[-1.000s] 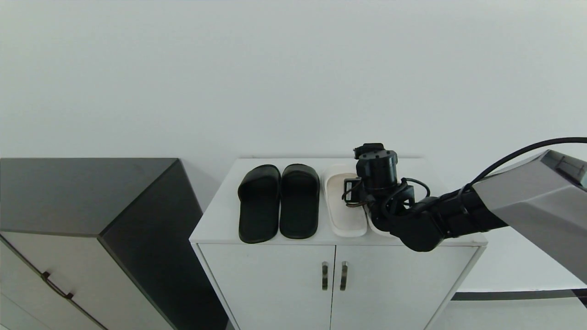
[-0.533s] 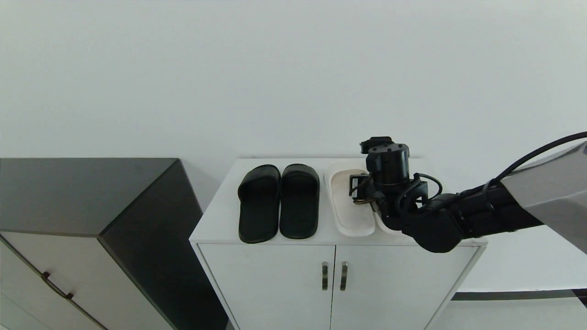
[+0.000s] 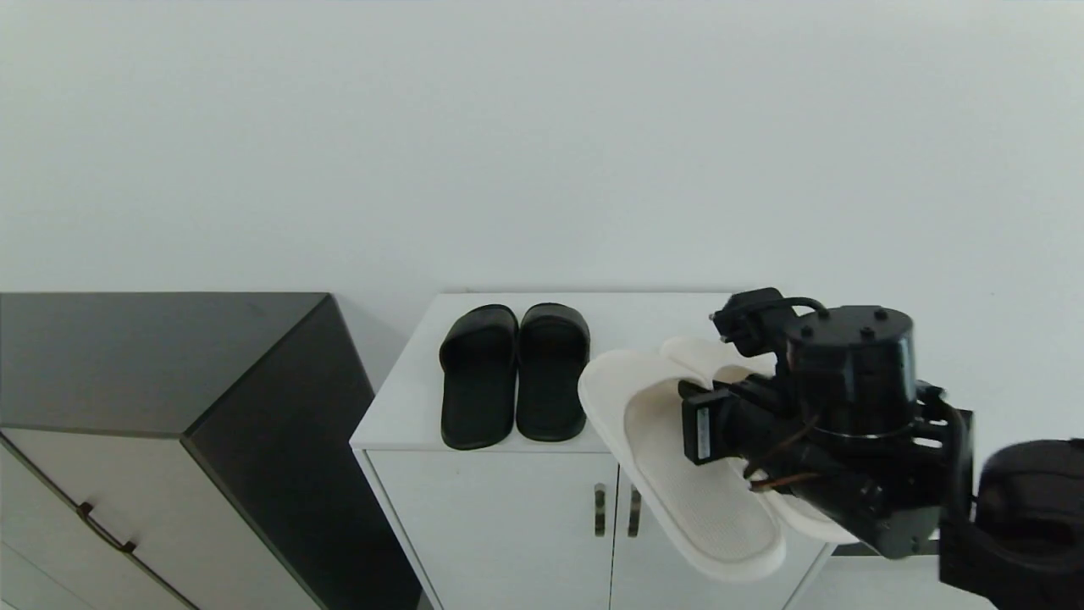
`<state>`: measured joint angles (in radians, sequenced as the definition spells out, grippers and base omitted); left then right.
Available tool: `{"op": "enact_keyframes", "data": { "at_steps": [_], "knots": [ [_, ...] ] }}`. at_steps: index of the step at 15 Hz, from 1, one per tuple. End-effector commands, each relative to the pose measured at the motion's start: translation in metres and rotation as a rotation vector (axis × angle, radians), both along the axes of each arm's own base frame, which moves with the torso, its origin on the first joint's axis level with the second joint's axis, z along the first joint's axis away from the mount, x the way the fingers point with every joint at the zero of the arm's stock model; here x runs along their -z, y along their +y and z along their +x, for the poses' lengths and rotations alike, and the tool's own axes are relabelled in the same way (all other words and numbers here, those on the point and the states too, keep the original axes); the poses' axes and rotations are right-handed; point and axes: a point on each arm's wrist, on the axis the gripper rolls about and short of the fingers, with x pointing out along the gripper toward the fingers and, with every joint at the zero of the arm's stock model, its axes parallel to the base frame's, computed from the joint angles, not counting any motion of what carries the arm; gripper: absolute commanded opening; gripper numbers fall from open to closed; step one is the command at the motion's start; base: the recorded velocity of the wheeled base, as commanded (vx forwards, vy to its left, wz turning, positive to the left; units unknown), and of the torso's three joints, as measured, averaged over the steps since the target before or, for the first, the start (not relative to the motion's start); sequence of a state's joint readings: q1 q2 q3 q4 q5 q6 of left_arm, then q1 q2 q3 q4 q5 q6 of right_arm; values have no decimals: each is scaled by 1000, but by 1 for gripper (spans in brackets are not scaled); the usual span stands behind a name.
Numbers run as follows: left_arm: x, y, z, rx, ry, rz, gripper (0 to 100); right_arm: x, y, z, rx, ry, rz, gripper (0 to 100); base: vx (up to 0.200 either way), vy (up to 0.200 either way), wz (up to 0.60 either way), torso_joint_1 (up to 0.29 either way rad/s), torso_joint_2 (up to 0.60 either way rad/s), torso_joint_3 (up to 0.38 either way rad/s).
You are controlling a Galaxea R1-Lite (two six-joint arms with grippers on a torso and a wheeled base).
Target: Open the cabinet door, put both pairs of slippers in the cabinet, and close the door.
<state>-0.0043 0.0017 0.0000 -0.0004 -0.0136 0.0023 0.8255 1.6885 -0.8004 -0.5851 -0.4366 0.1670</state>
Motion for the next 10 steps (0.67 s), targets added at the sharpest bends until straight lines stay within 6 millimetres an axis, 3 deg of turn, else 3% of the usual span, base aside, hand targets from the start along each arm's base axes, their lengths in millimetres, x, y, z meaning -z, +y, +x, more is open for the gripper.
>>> {"op": "enact_keyframes", "data": {
  "at_steps": [1,6,10],
  "knots": [
    [0,0,0,1,0,1,0,-13,-24,-47,-115,-18,41,0,0,0,0,0,0,0],
    [0,0,0,1,0,2,0,-7,-23,-50,-133,-1,30,0,0,0,0,0,0,0],
    [0,0,0,1,0,2,0,-5,-24,-51,-131,2,27,0,-200,0,0,5,2,0]
  ]
}}
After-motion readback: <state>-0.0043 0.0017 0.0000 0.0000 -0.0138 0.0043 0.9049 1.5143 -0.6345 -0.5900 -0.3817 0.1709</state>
